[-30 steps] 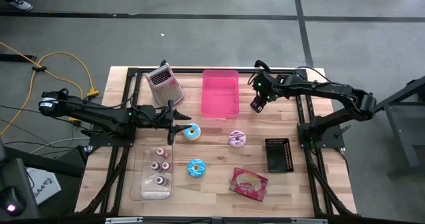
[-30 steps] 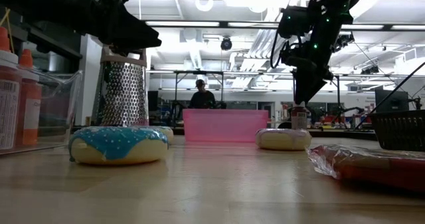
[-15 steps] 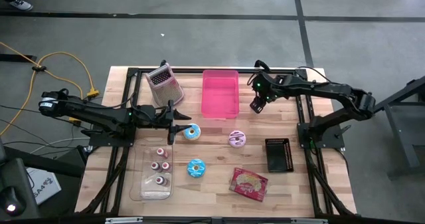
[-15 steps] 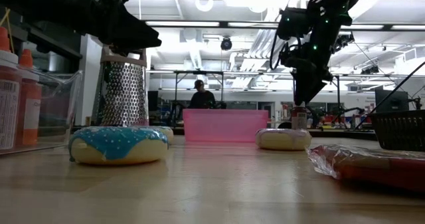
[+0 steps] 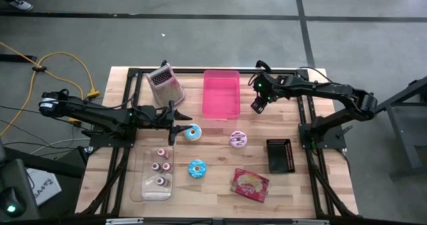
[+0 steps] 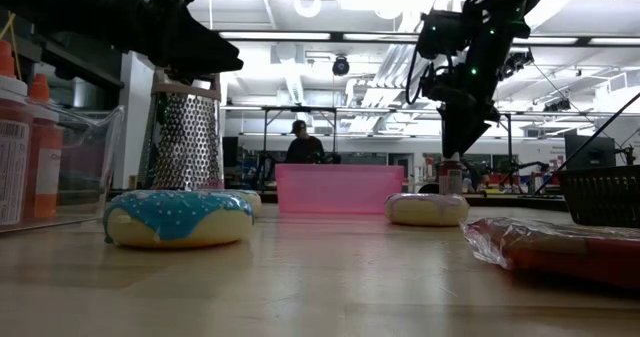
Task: Pick & Place Food Item
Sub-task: Put the red large food coloring bottle into the transparent bin
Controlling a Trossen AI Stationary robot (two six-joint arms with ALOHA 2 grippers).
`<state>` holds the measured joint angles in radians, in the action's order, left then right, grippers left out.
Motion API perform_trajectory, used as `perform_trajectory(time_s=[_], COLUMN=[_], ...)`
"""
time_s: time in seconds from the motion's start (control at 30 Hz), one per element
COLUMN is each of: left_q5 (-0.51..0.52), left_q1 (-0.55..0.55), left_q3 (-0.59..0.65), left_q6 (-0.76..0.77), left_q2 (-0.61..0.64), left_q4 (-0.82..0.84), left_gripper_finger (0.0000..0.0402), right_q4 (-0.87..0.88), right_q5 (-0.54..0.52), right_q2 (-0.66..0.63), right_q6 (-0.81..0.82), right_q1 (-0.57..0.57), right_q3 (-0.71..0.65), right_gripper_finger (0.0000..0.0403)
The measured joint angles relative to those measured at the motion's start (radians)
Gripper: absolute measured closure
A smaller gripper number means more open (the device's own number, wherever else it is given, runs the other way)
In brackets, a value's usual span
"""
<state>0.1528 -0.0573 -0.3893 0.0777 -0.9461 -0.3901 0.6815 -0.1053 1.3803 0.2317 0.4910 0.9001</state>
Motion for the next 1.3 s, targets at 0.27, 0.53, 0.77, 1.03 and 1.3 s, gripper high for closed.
perform_trajectory(time_s=[0.27,0.53,0.77,1.03,1.3], left_q5=[-0.001,-0.002,-0.004,-0.005,-0.005], left_q1=[0.0,0.0,0.0,0.0,0.0], left_q3=[0.0,0.0,0.0,0.0,0.0], left_q6=[0.0,0.0,0.0,0.0,0.0], left_q2=[0.0,0.0,0.0,0.0,0.0], left_q4=[0.0,0.0,0.0,0.0,0.0], left_gripper_finger=[0.025,0.025,0.025,0.025,0.025], right_q4=[0.002,-0.062,-0.073,-0.079,0.017], right_q5=[0.0,0.002,0.002,0.012,0.033], right_q2=[-0.027,-0.027,-0.033,-0.12,-0.18], right_q6=[0.0,-0.025,-0.046,-0.082,-0.074], right_q1=[0.002,0.002,0.021,0.047,0.045], right_q3=[0.0,0.0,0.0,0.0,0.0], right_gripper_finger=[0.0243,0.0243,0.0223,0.0187,0.0178])
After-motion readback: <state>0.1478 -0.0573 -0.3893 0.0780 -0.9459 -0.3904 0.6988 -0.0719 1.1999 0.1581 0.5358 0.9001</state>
